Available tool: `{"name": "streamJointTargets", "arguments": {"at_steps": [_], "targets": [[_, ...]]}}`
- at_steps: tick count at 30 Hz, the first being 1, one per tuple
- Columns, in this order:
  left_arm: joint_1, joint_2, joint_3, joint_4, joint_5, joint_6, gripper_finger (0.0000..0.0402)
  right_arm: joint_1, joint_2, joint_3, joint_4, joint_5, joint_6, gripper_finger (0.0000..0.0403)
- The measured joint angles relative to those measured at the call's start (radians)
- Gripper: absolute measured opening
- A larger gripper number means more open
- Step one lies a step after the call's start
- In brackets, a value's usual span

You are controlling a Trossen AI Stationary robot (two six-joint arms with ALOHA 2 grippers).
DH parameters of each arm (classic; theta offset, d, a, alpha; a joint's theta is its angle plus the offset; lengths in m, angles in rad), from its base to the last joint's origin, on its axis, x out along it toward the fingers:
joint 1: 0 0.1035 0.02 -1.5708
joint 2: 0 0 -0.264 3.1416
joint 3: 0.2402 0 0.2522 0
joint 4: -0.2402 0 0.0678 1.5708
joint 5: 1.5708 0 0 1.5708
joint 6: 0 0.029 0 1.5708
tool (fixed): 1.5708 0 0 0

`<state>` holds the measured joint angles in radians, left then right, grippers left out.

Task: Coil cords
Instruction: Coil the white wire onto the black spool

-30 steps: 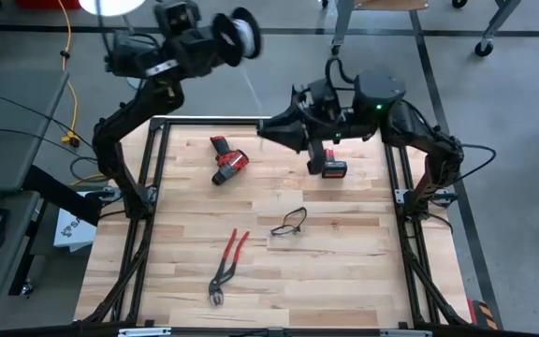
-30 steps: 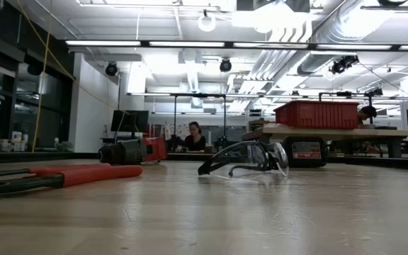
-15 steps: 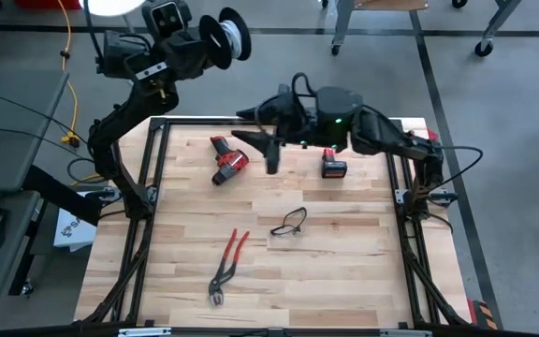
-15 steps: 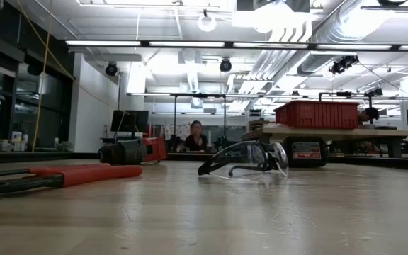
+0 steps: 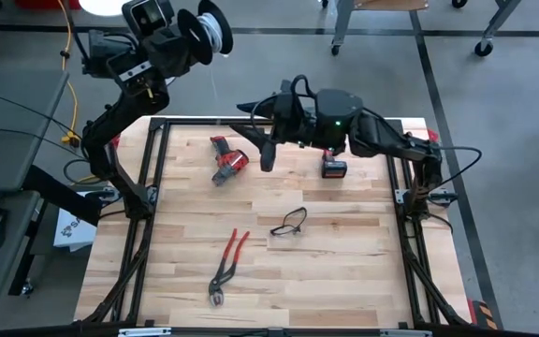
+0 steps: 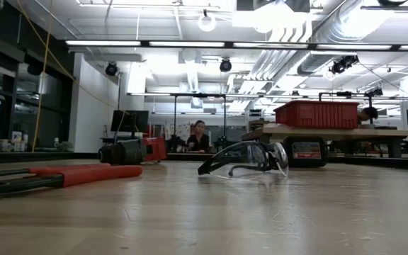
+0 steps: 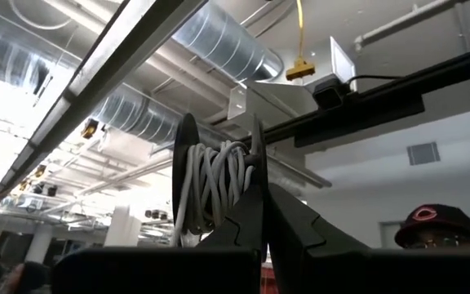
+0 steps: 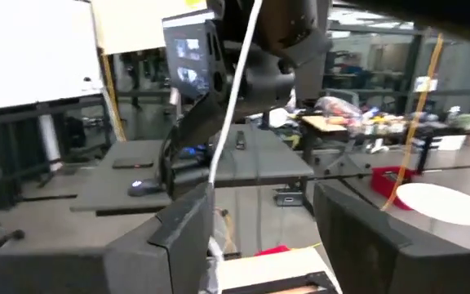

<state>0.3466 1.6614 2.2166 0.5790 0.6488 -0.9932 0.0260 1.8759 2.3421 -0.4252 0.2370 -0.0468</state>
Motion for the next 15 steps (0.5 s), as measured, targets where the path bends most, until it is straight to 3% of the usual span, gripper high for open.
{"name": "streamJointTargets", "arguments": {"at_steps": [9, 15], "targets": [[-0.012, -0.001, 0.0, -0.005, -0.024, 0.001, 0.0, -0.009, 0.068, 0.0, 0.071, -0.083, 0.026, 0.0207], [-0.014, -0.001, 0.0, -0.005, -0.031, 0.0, 0.0, -0.012, 0.091, -0.002, 0.092, -0.27, 0.1, 0.0207]]}}
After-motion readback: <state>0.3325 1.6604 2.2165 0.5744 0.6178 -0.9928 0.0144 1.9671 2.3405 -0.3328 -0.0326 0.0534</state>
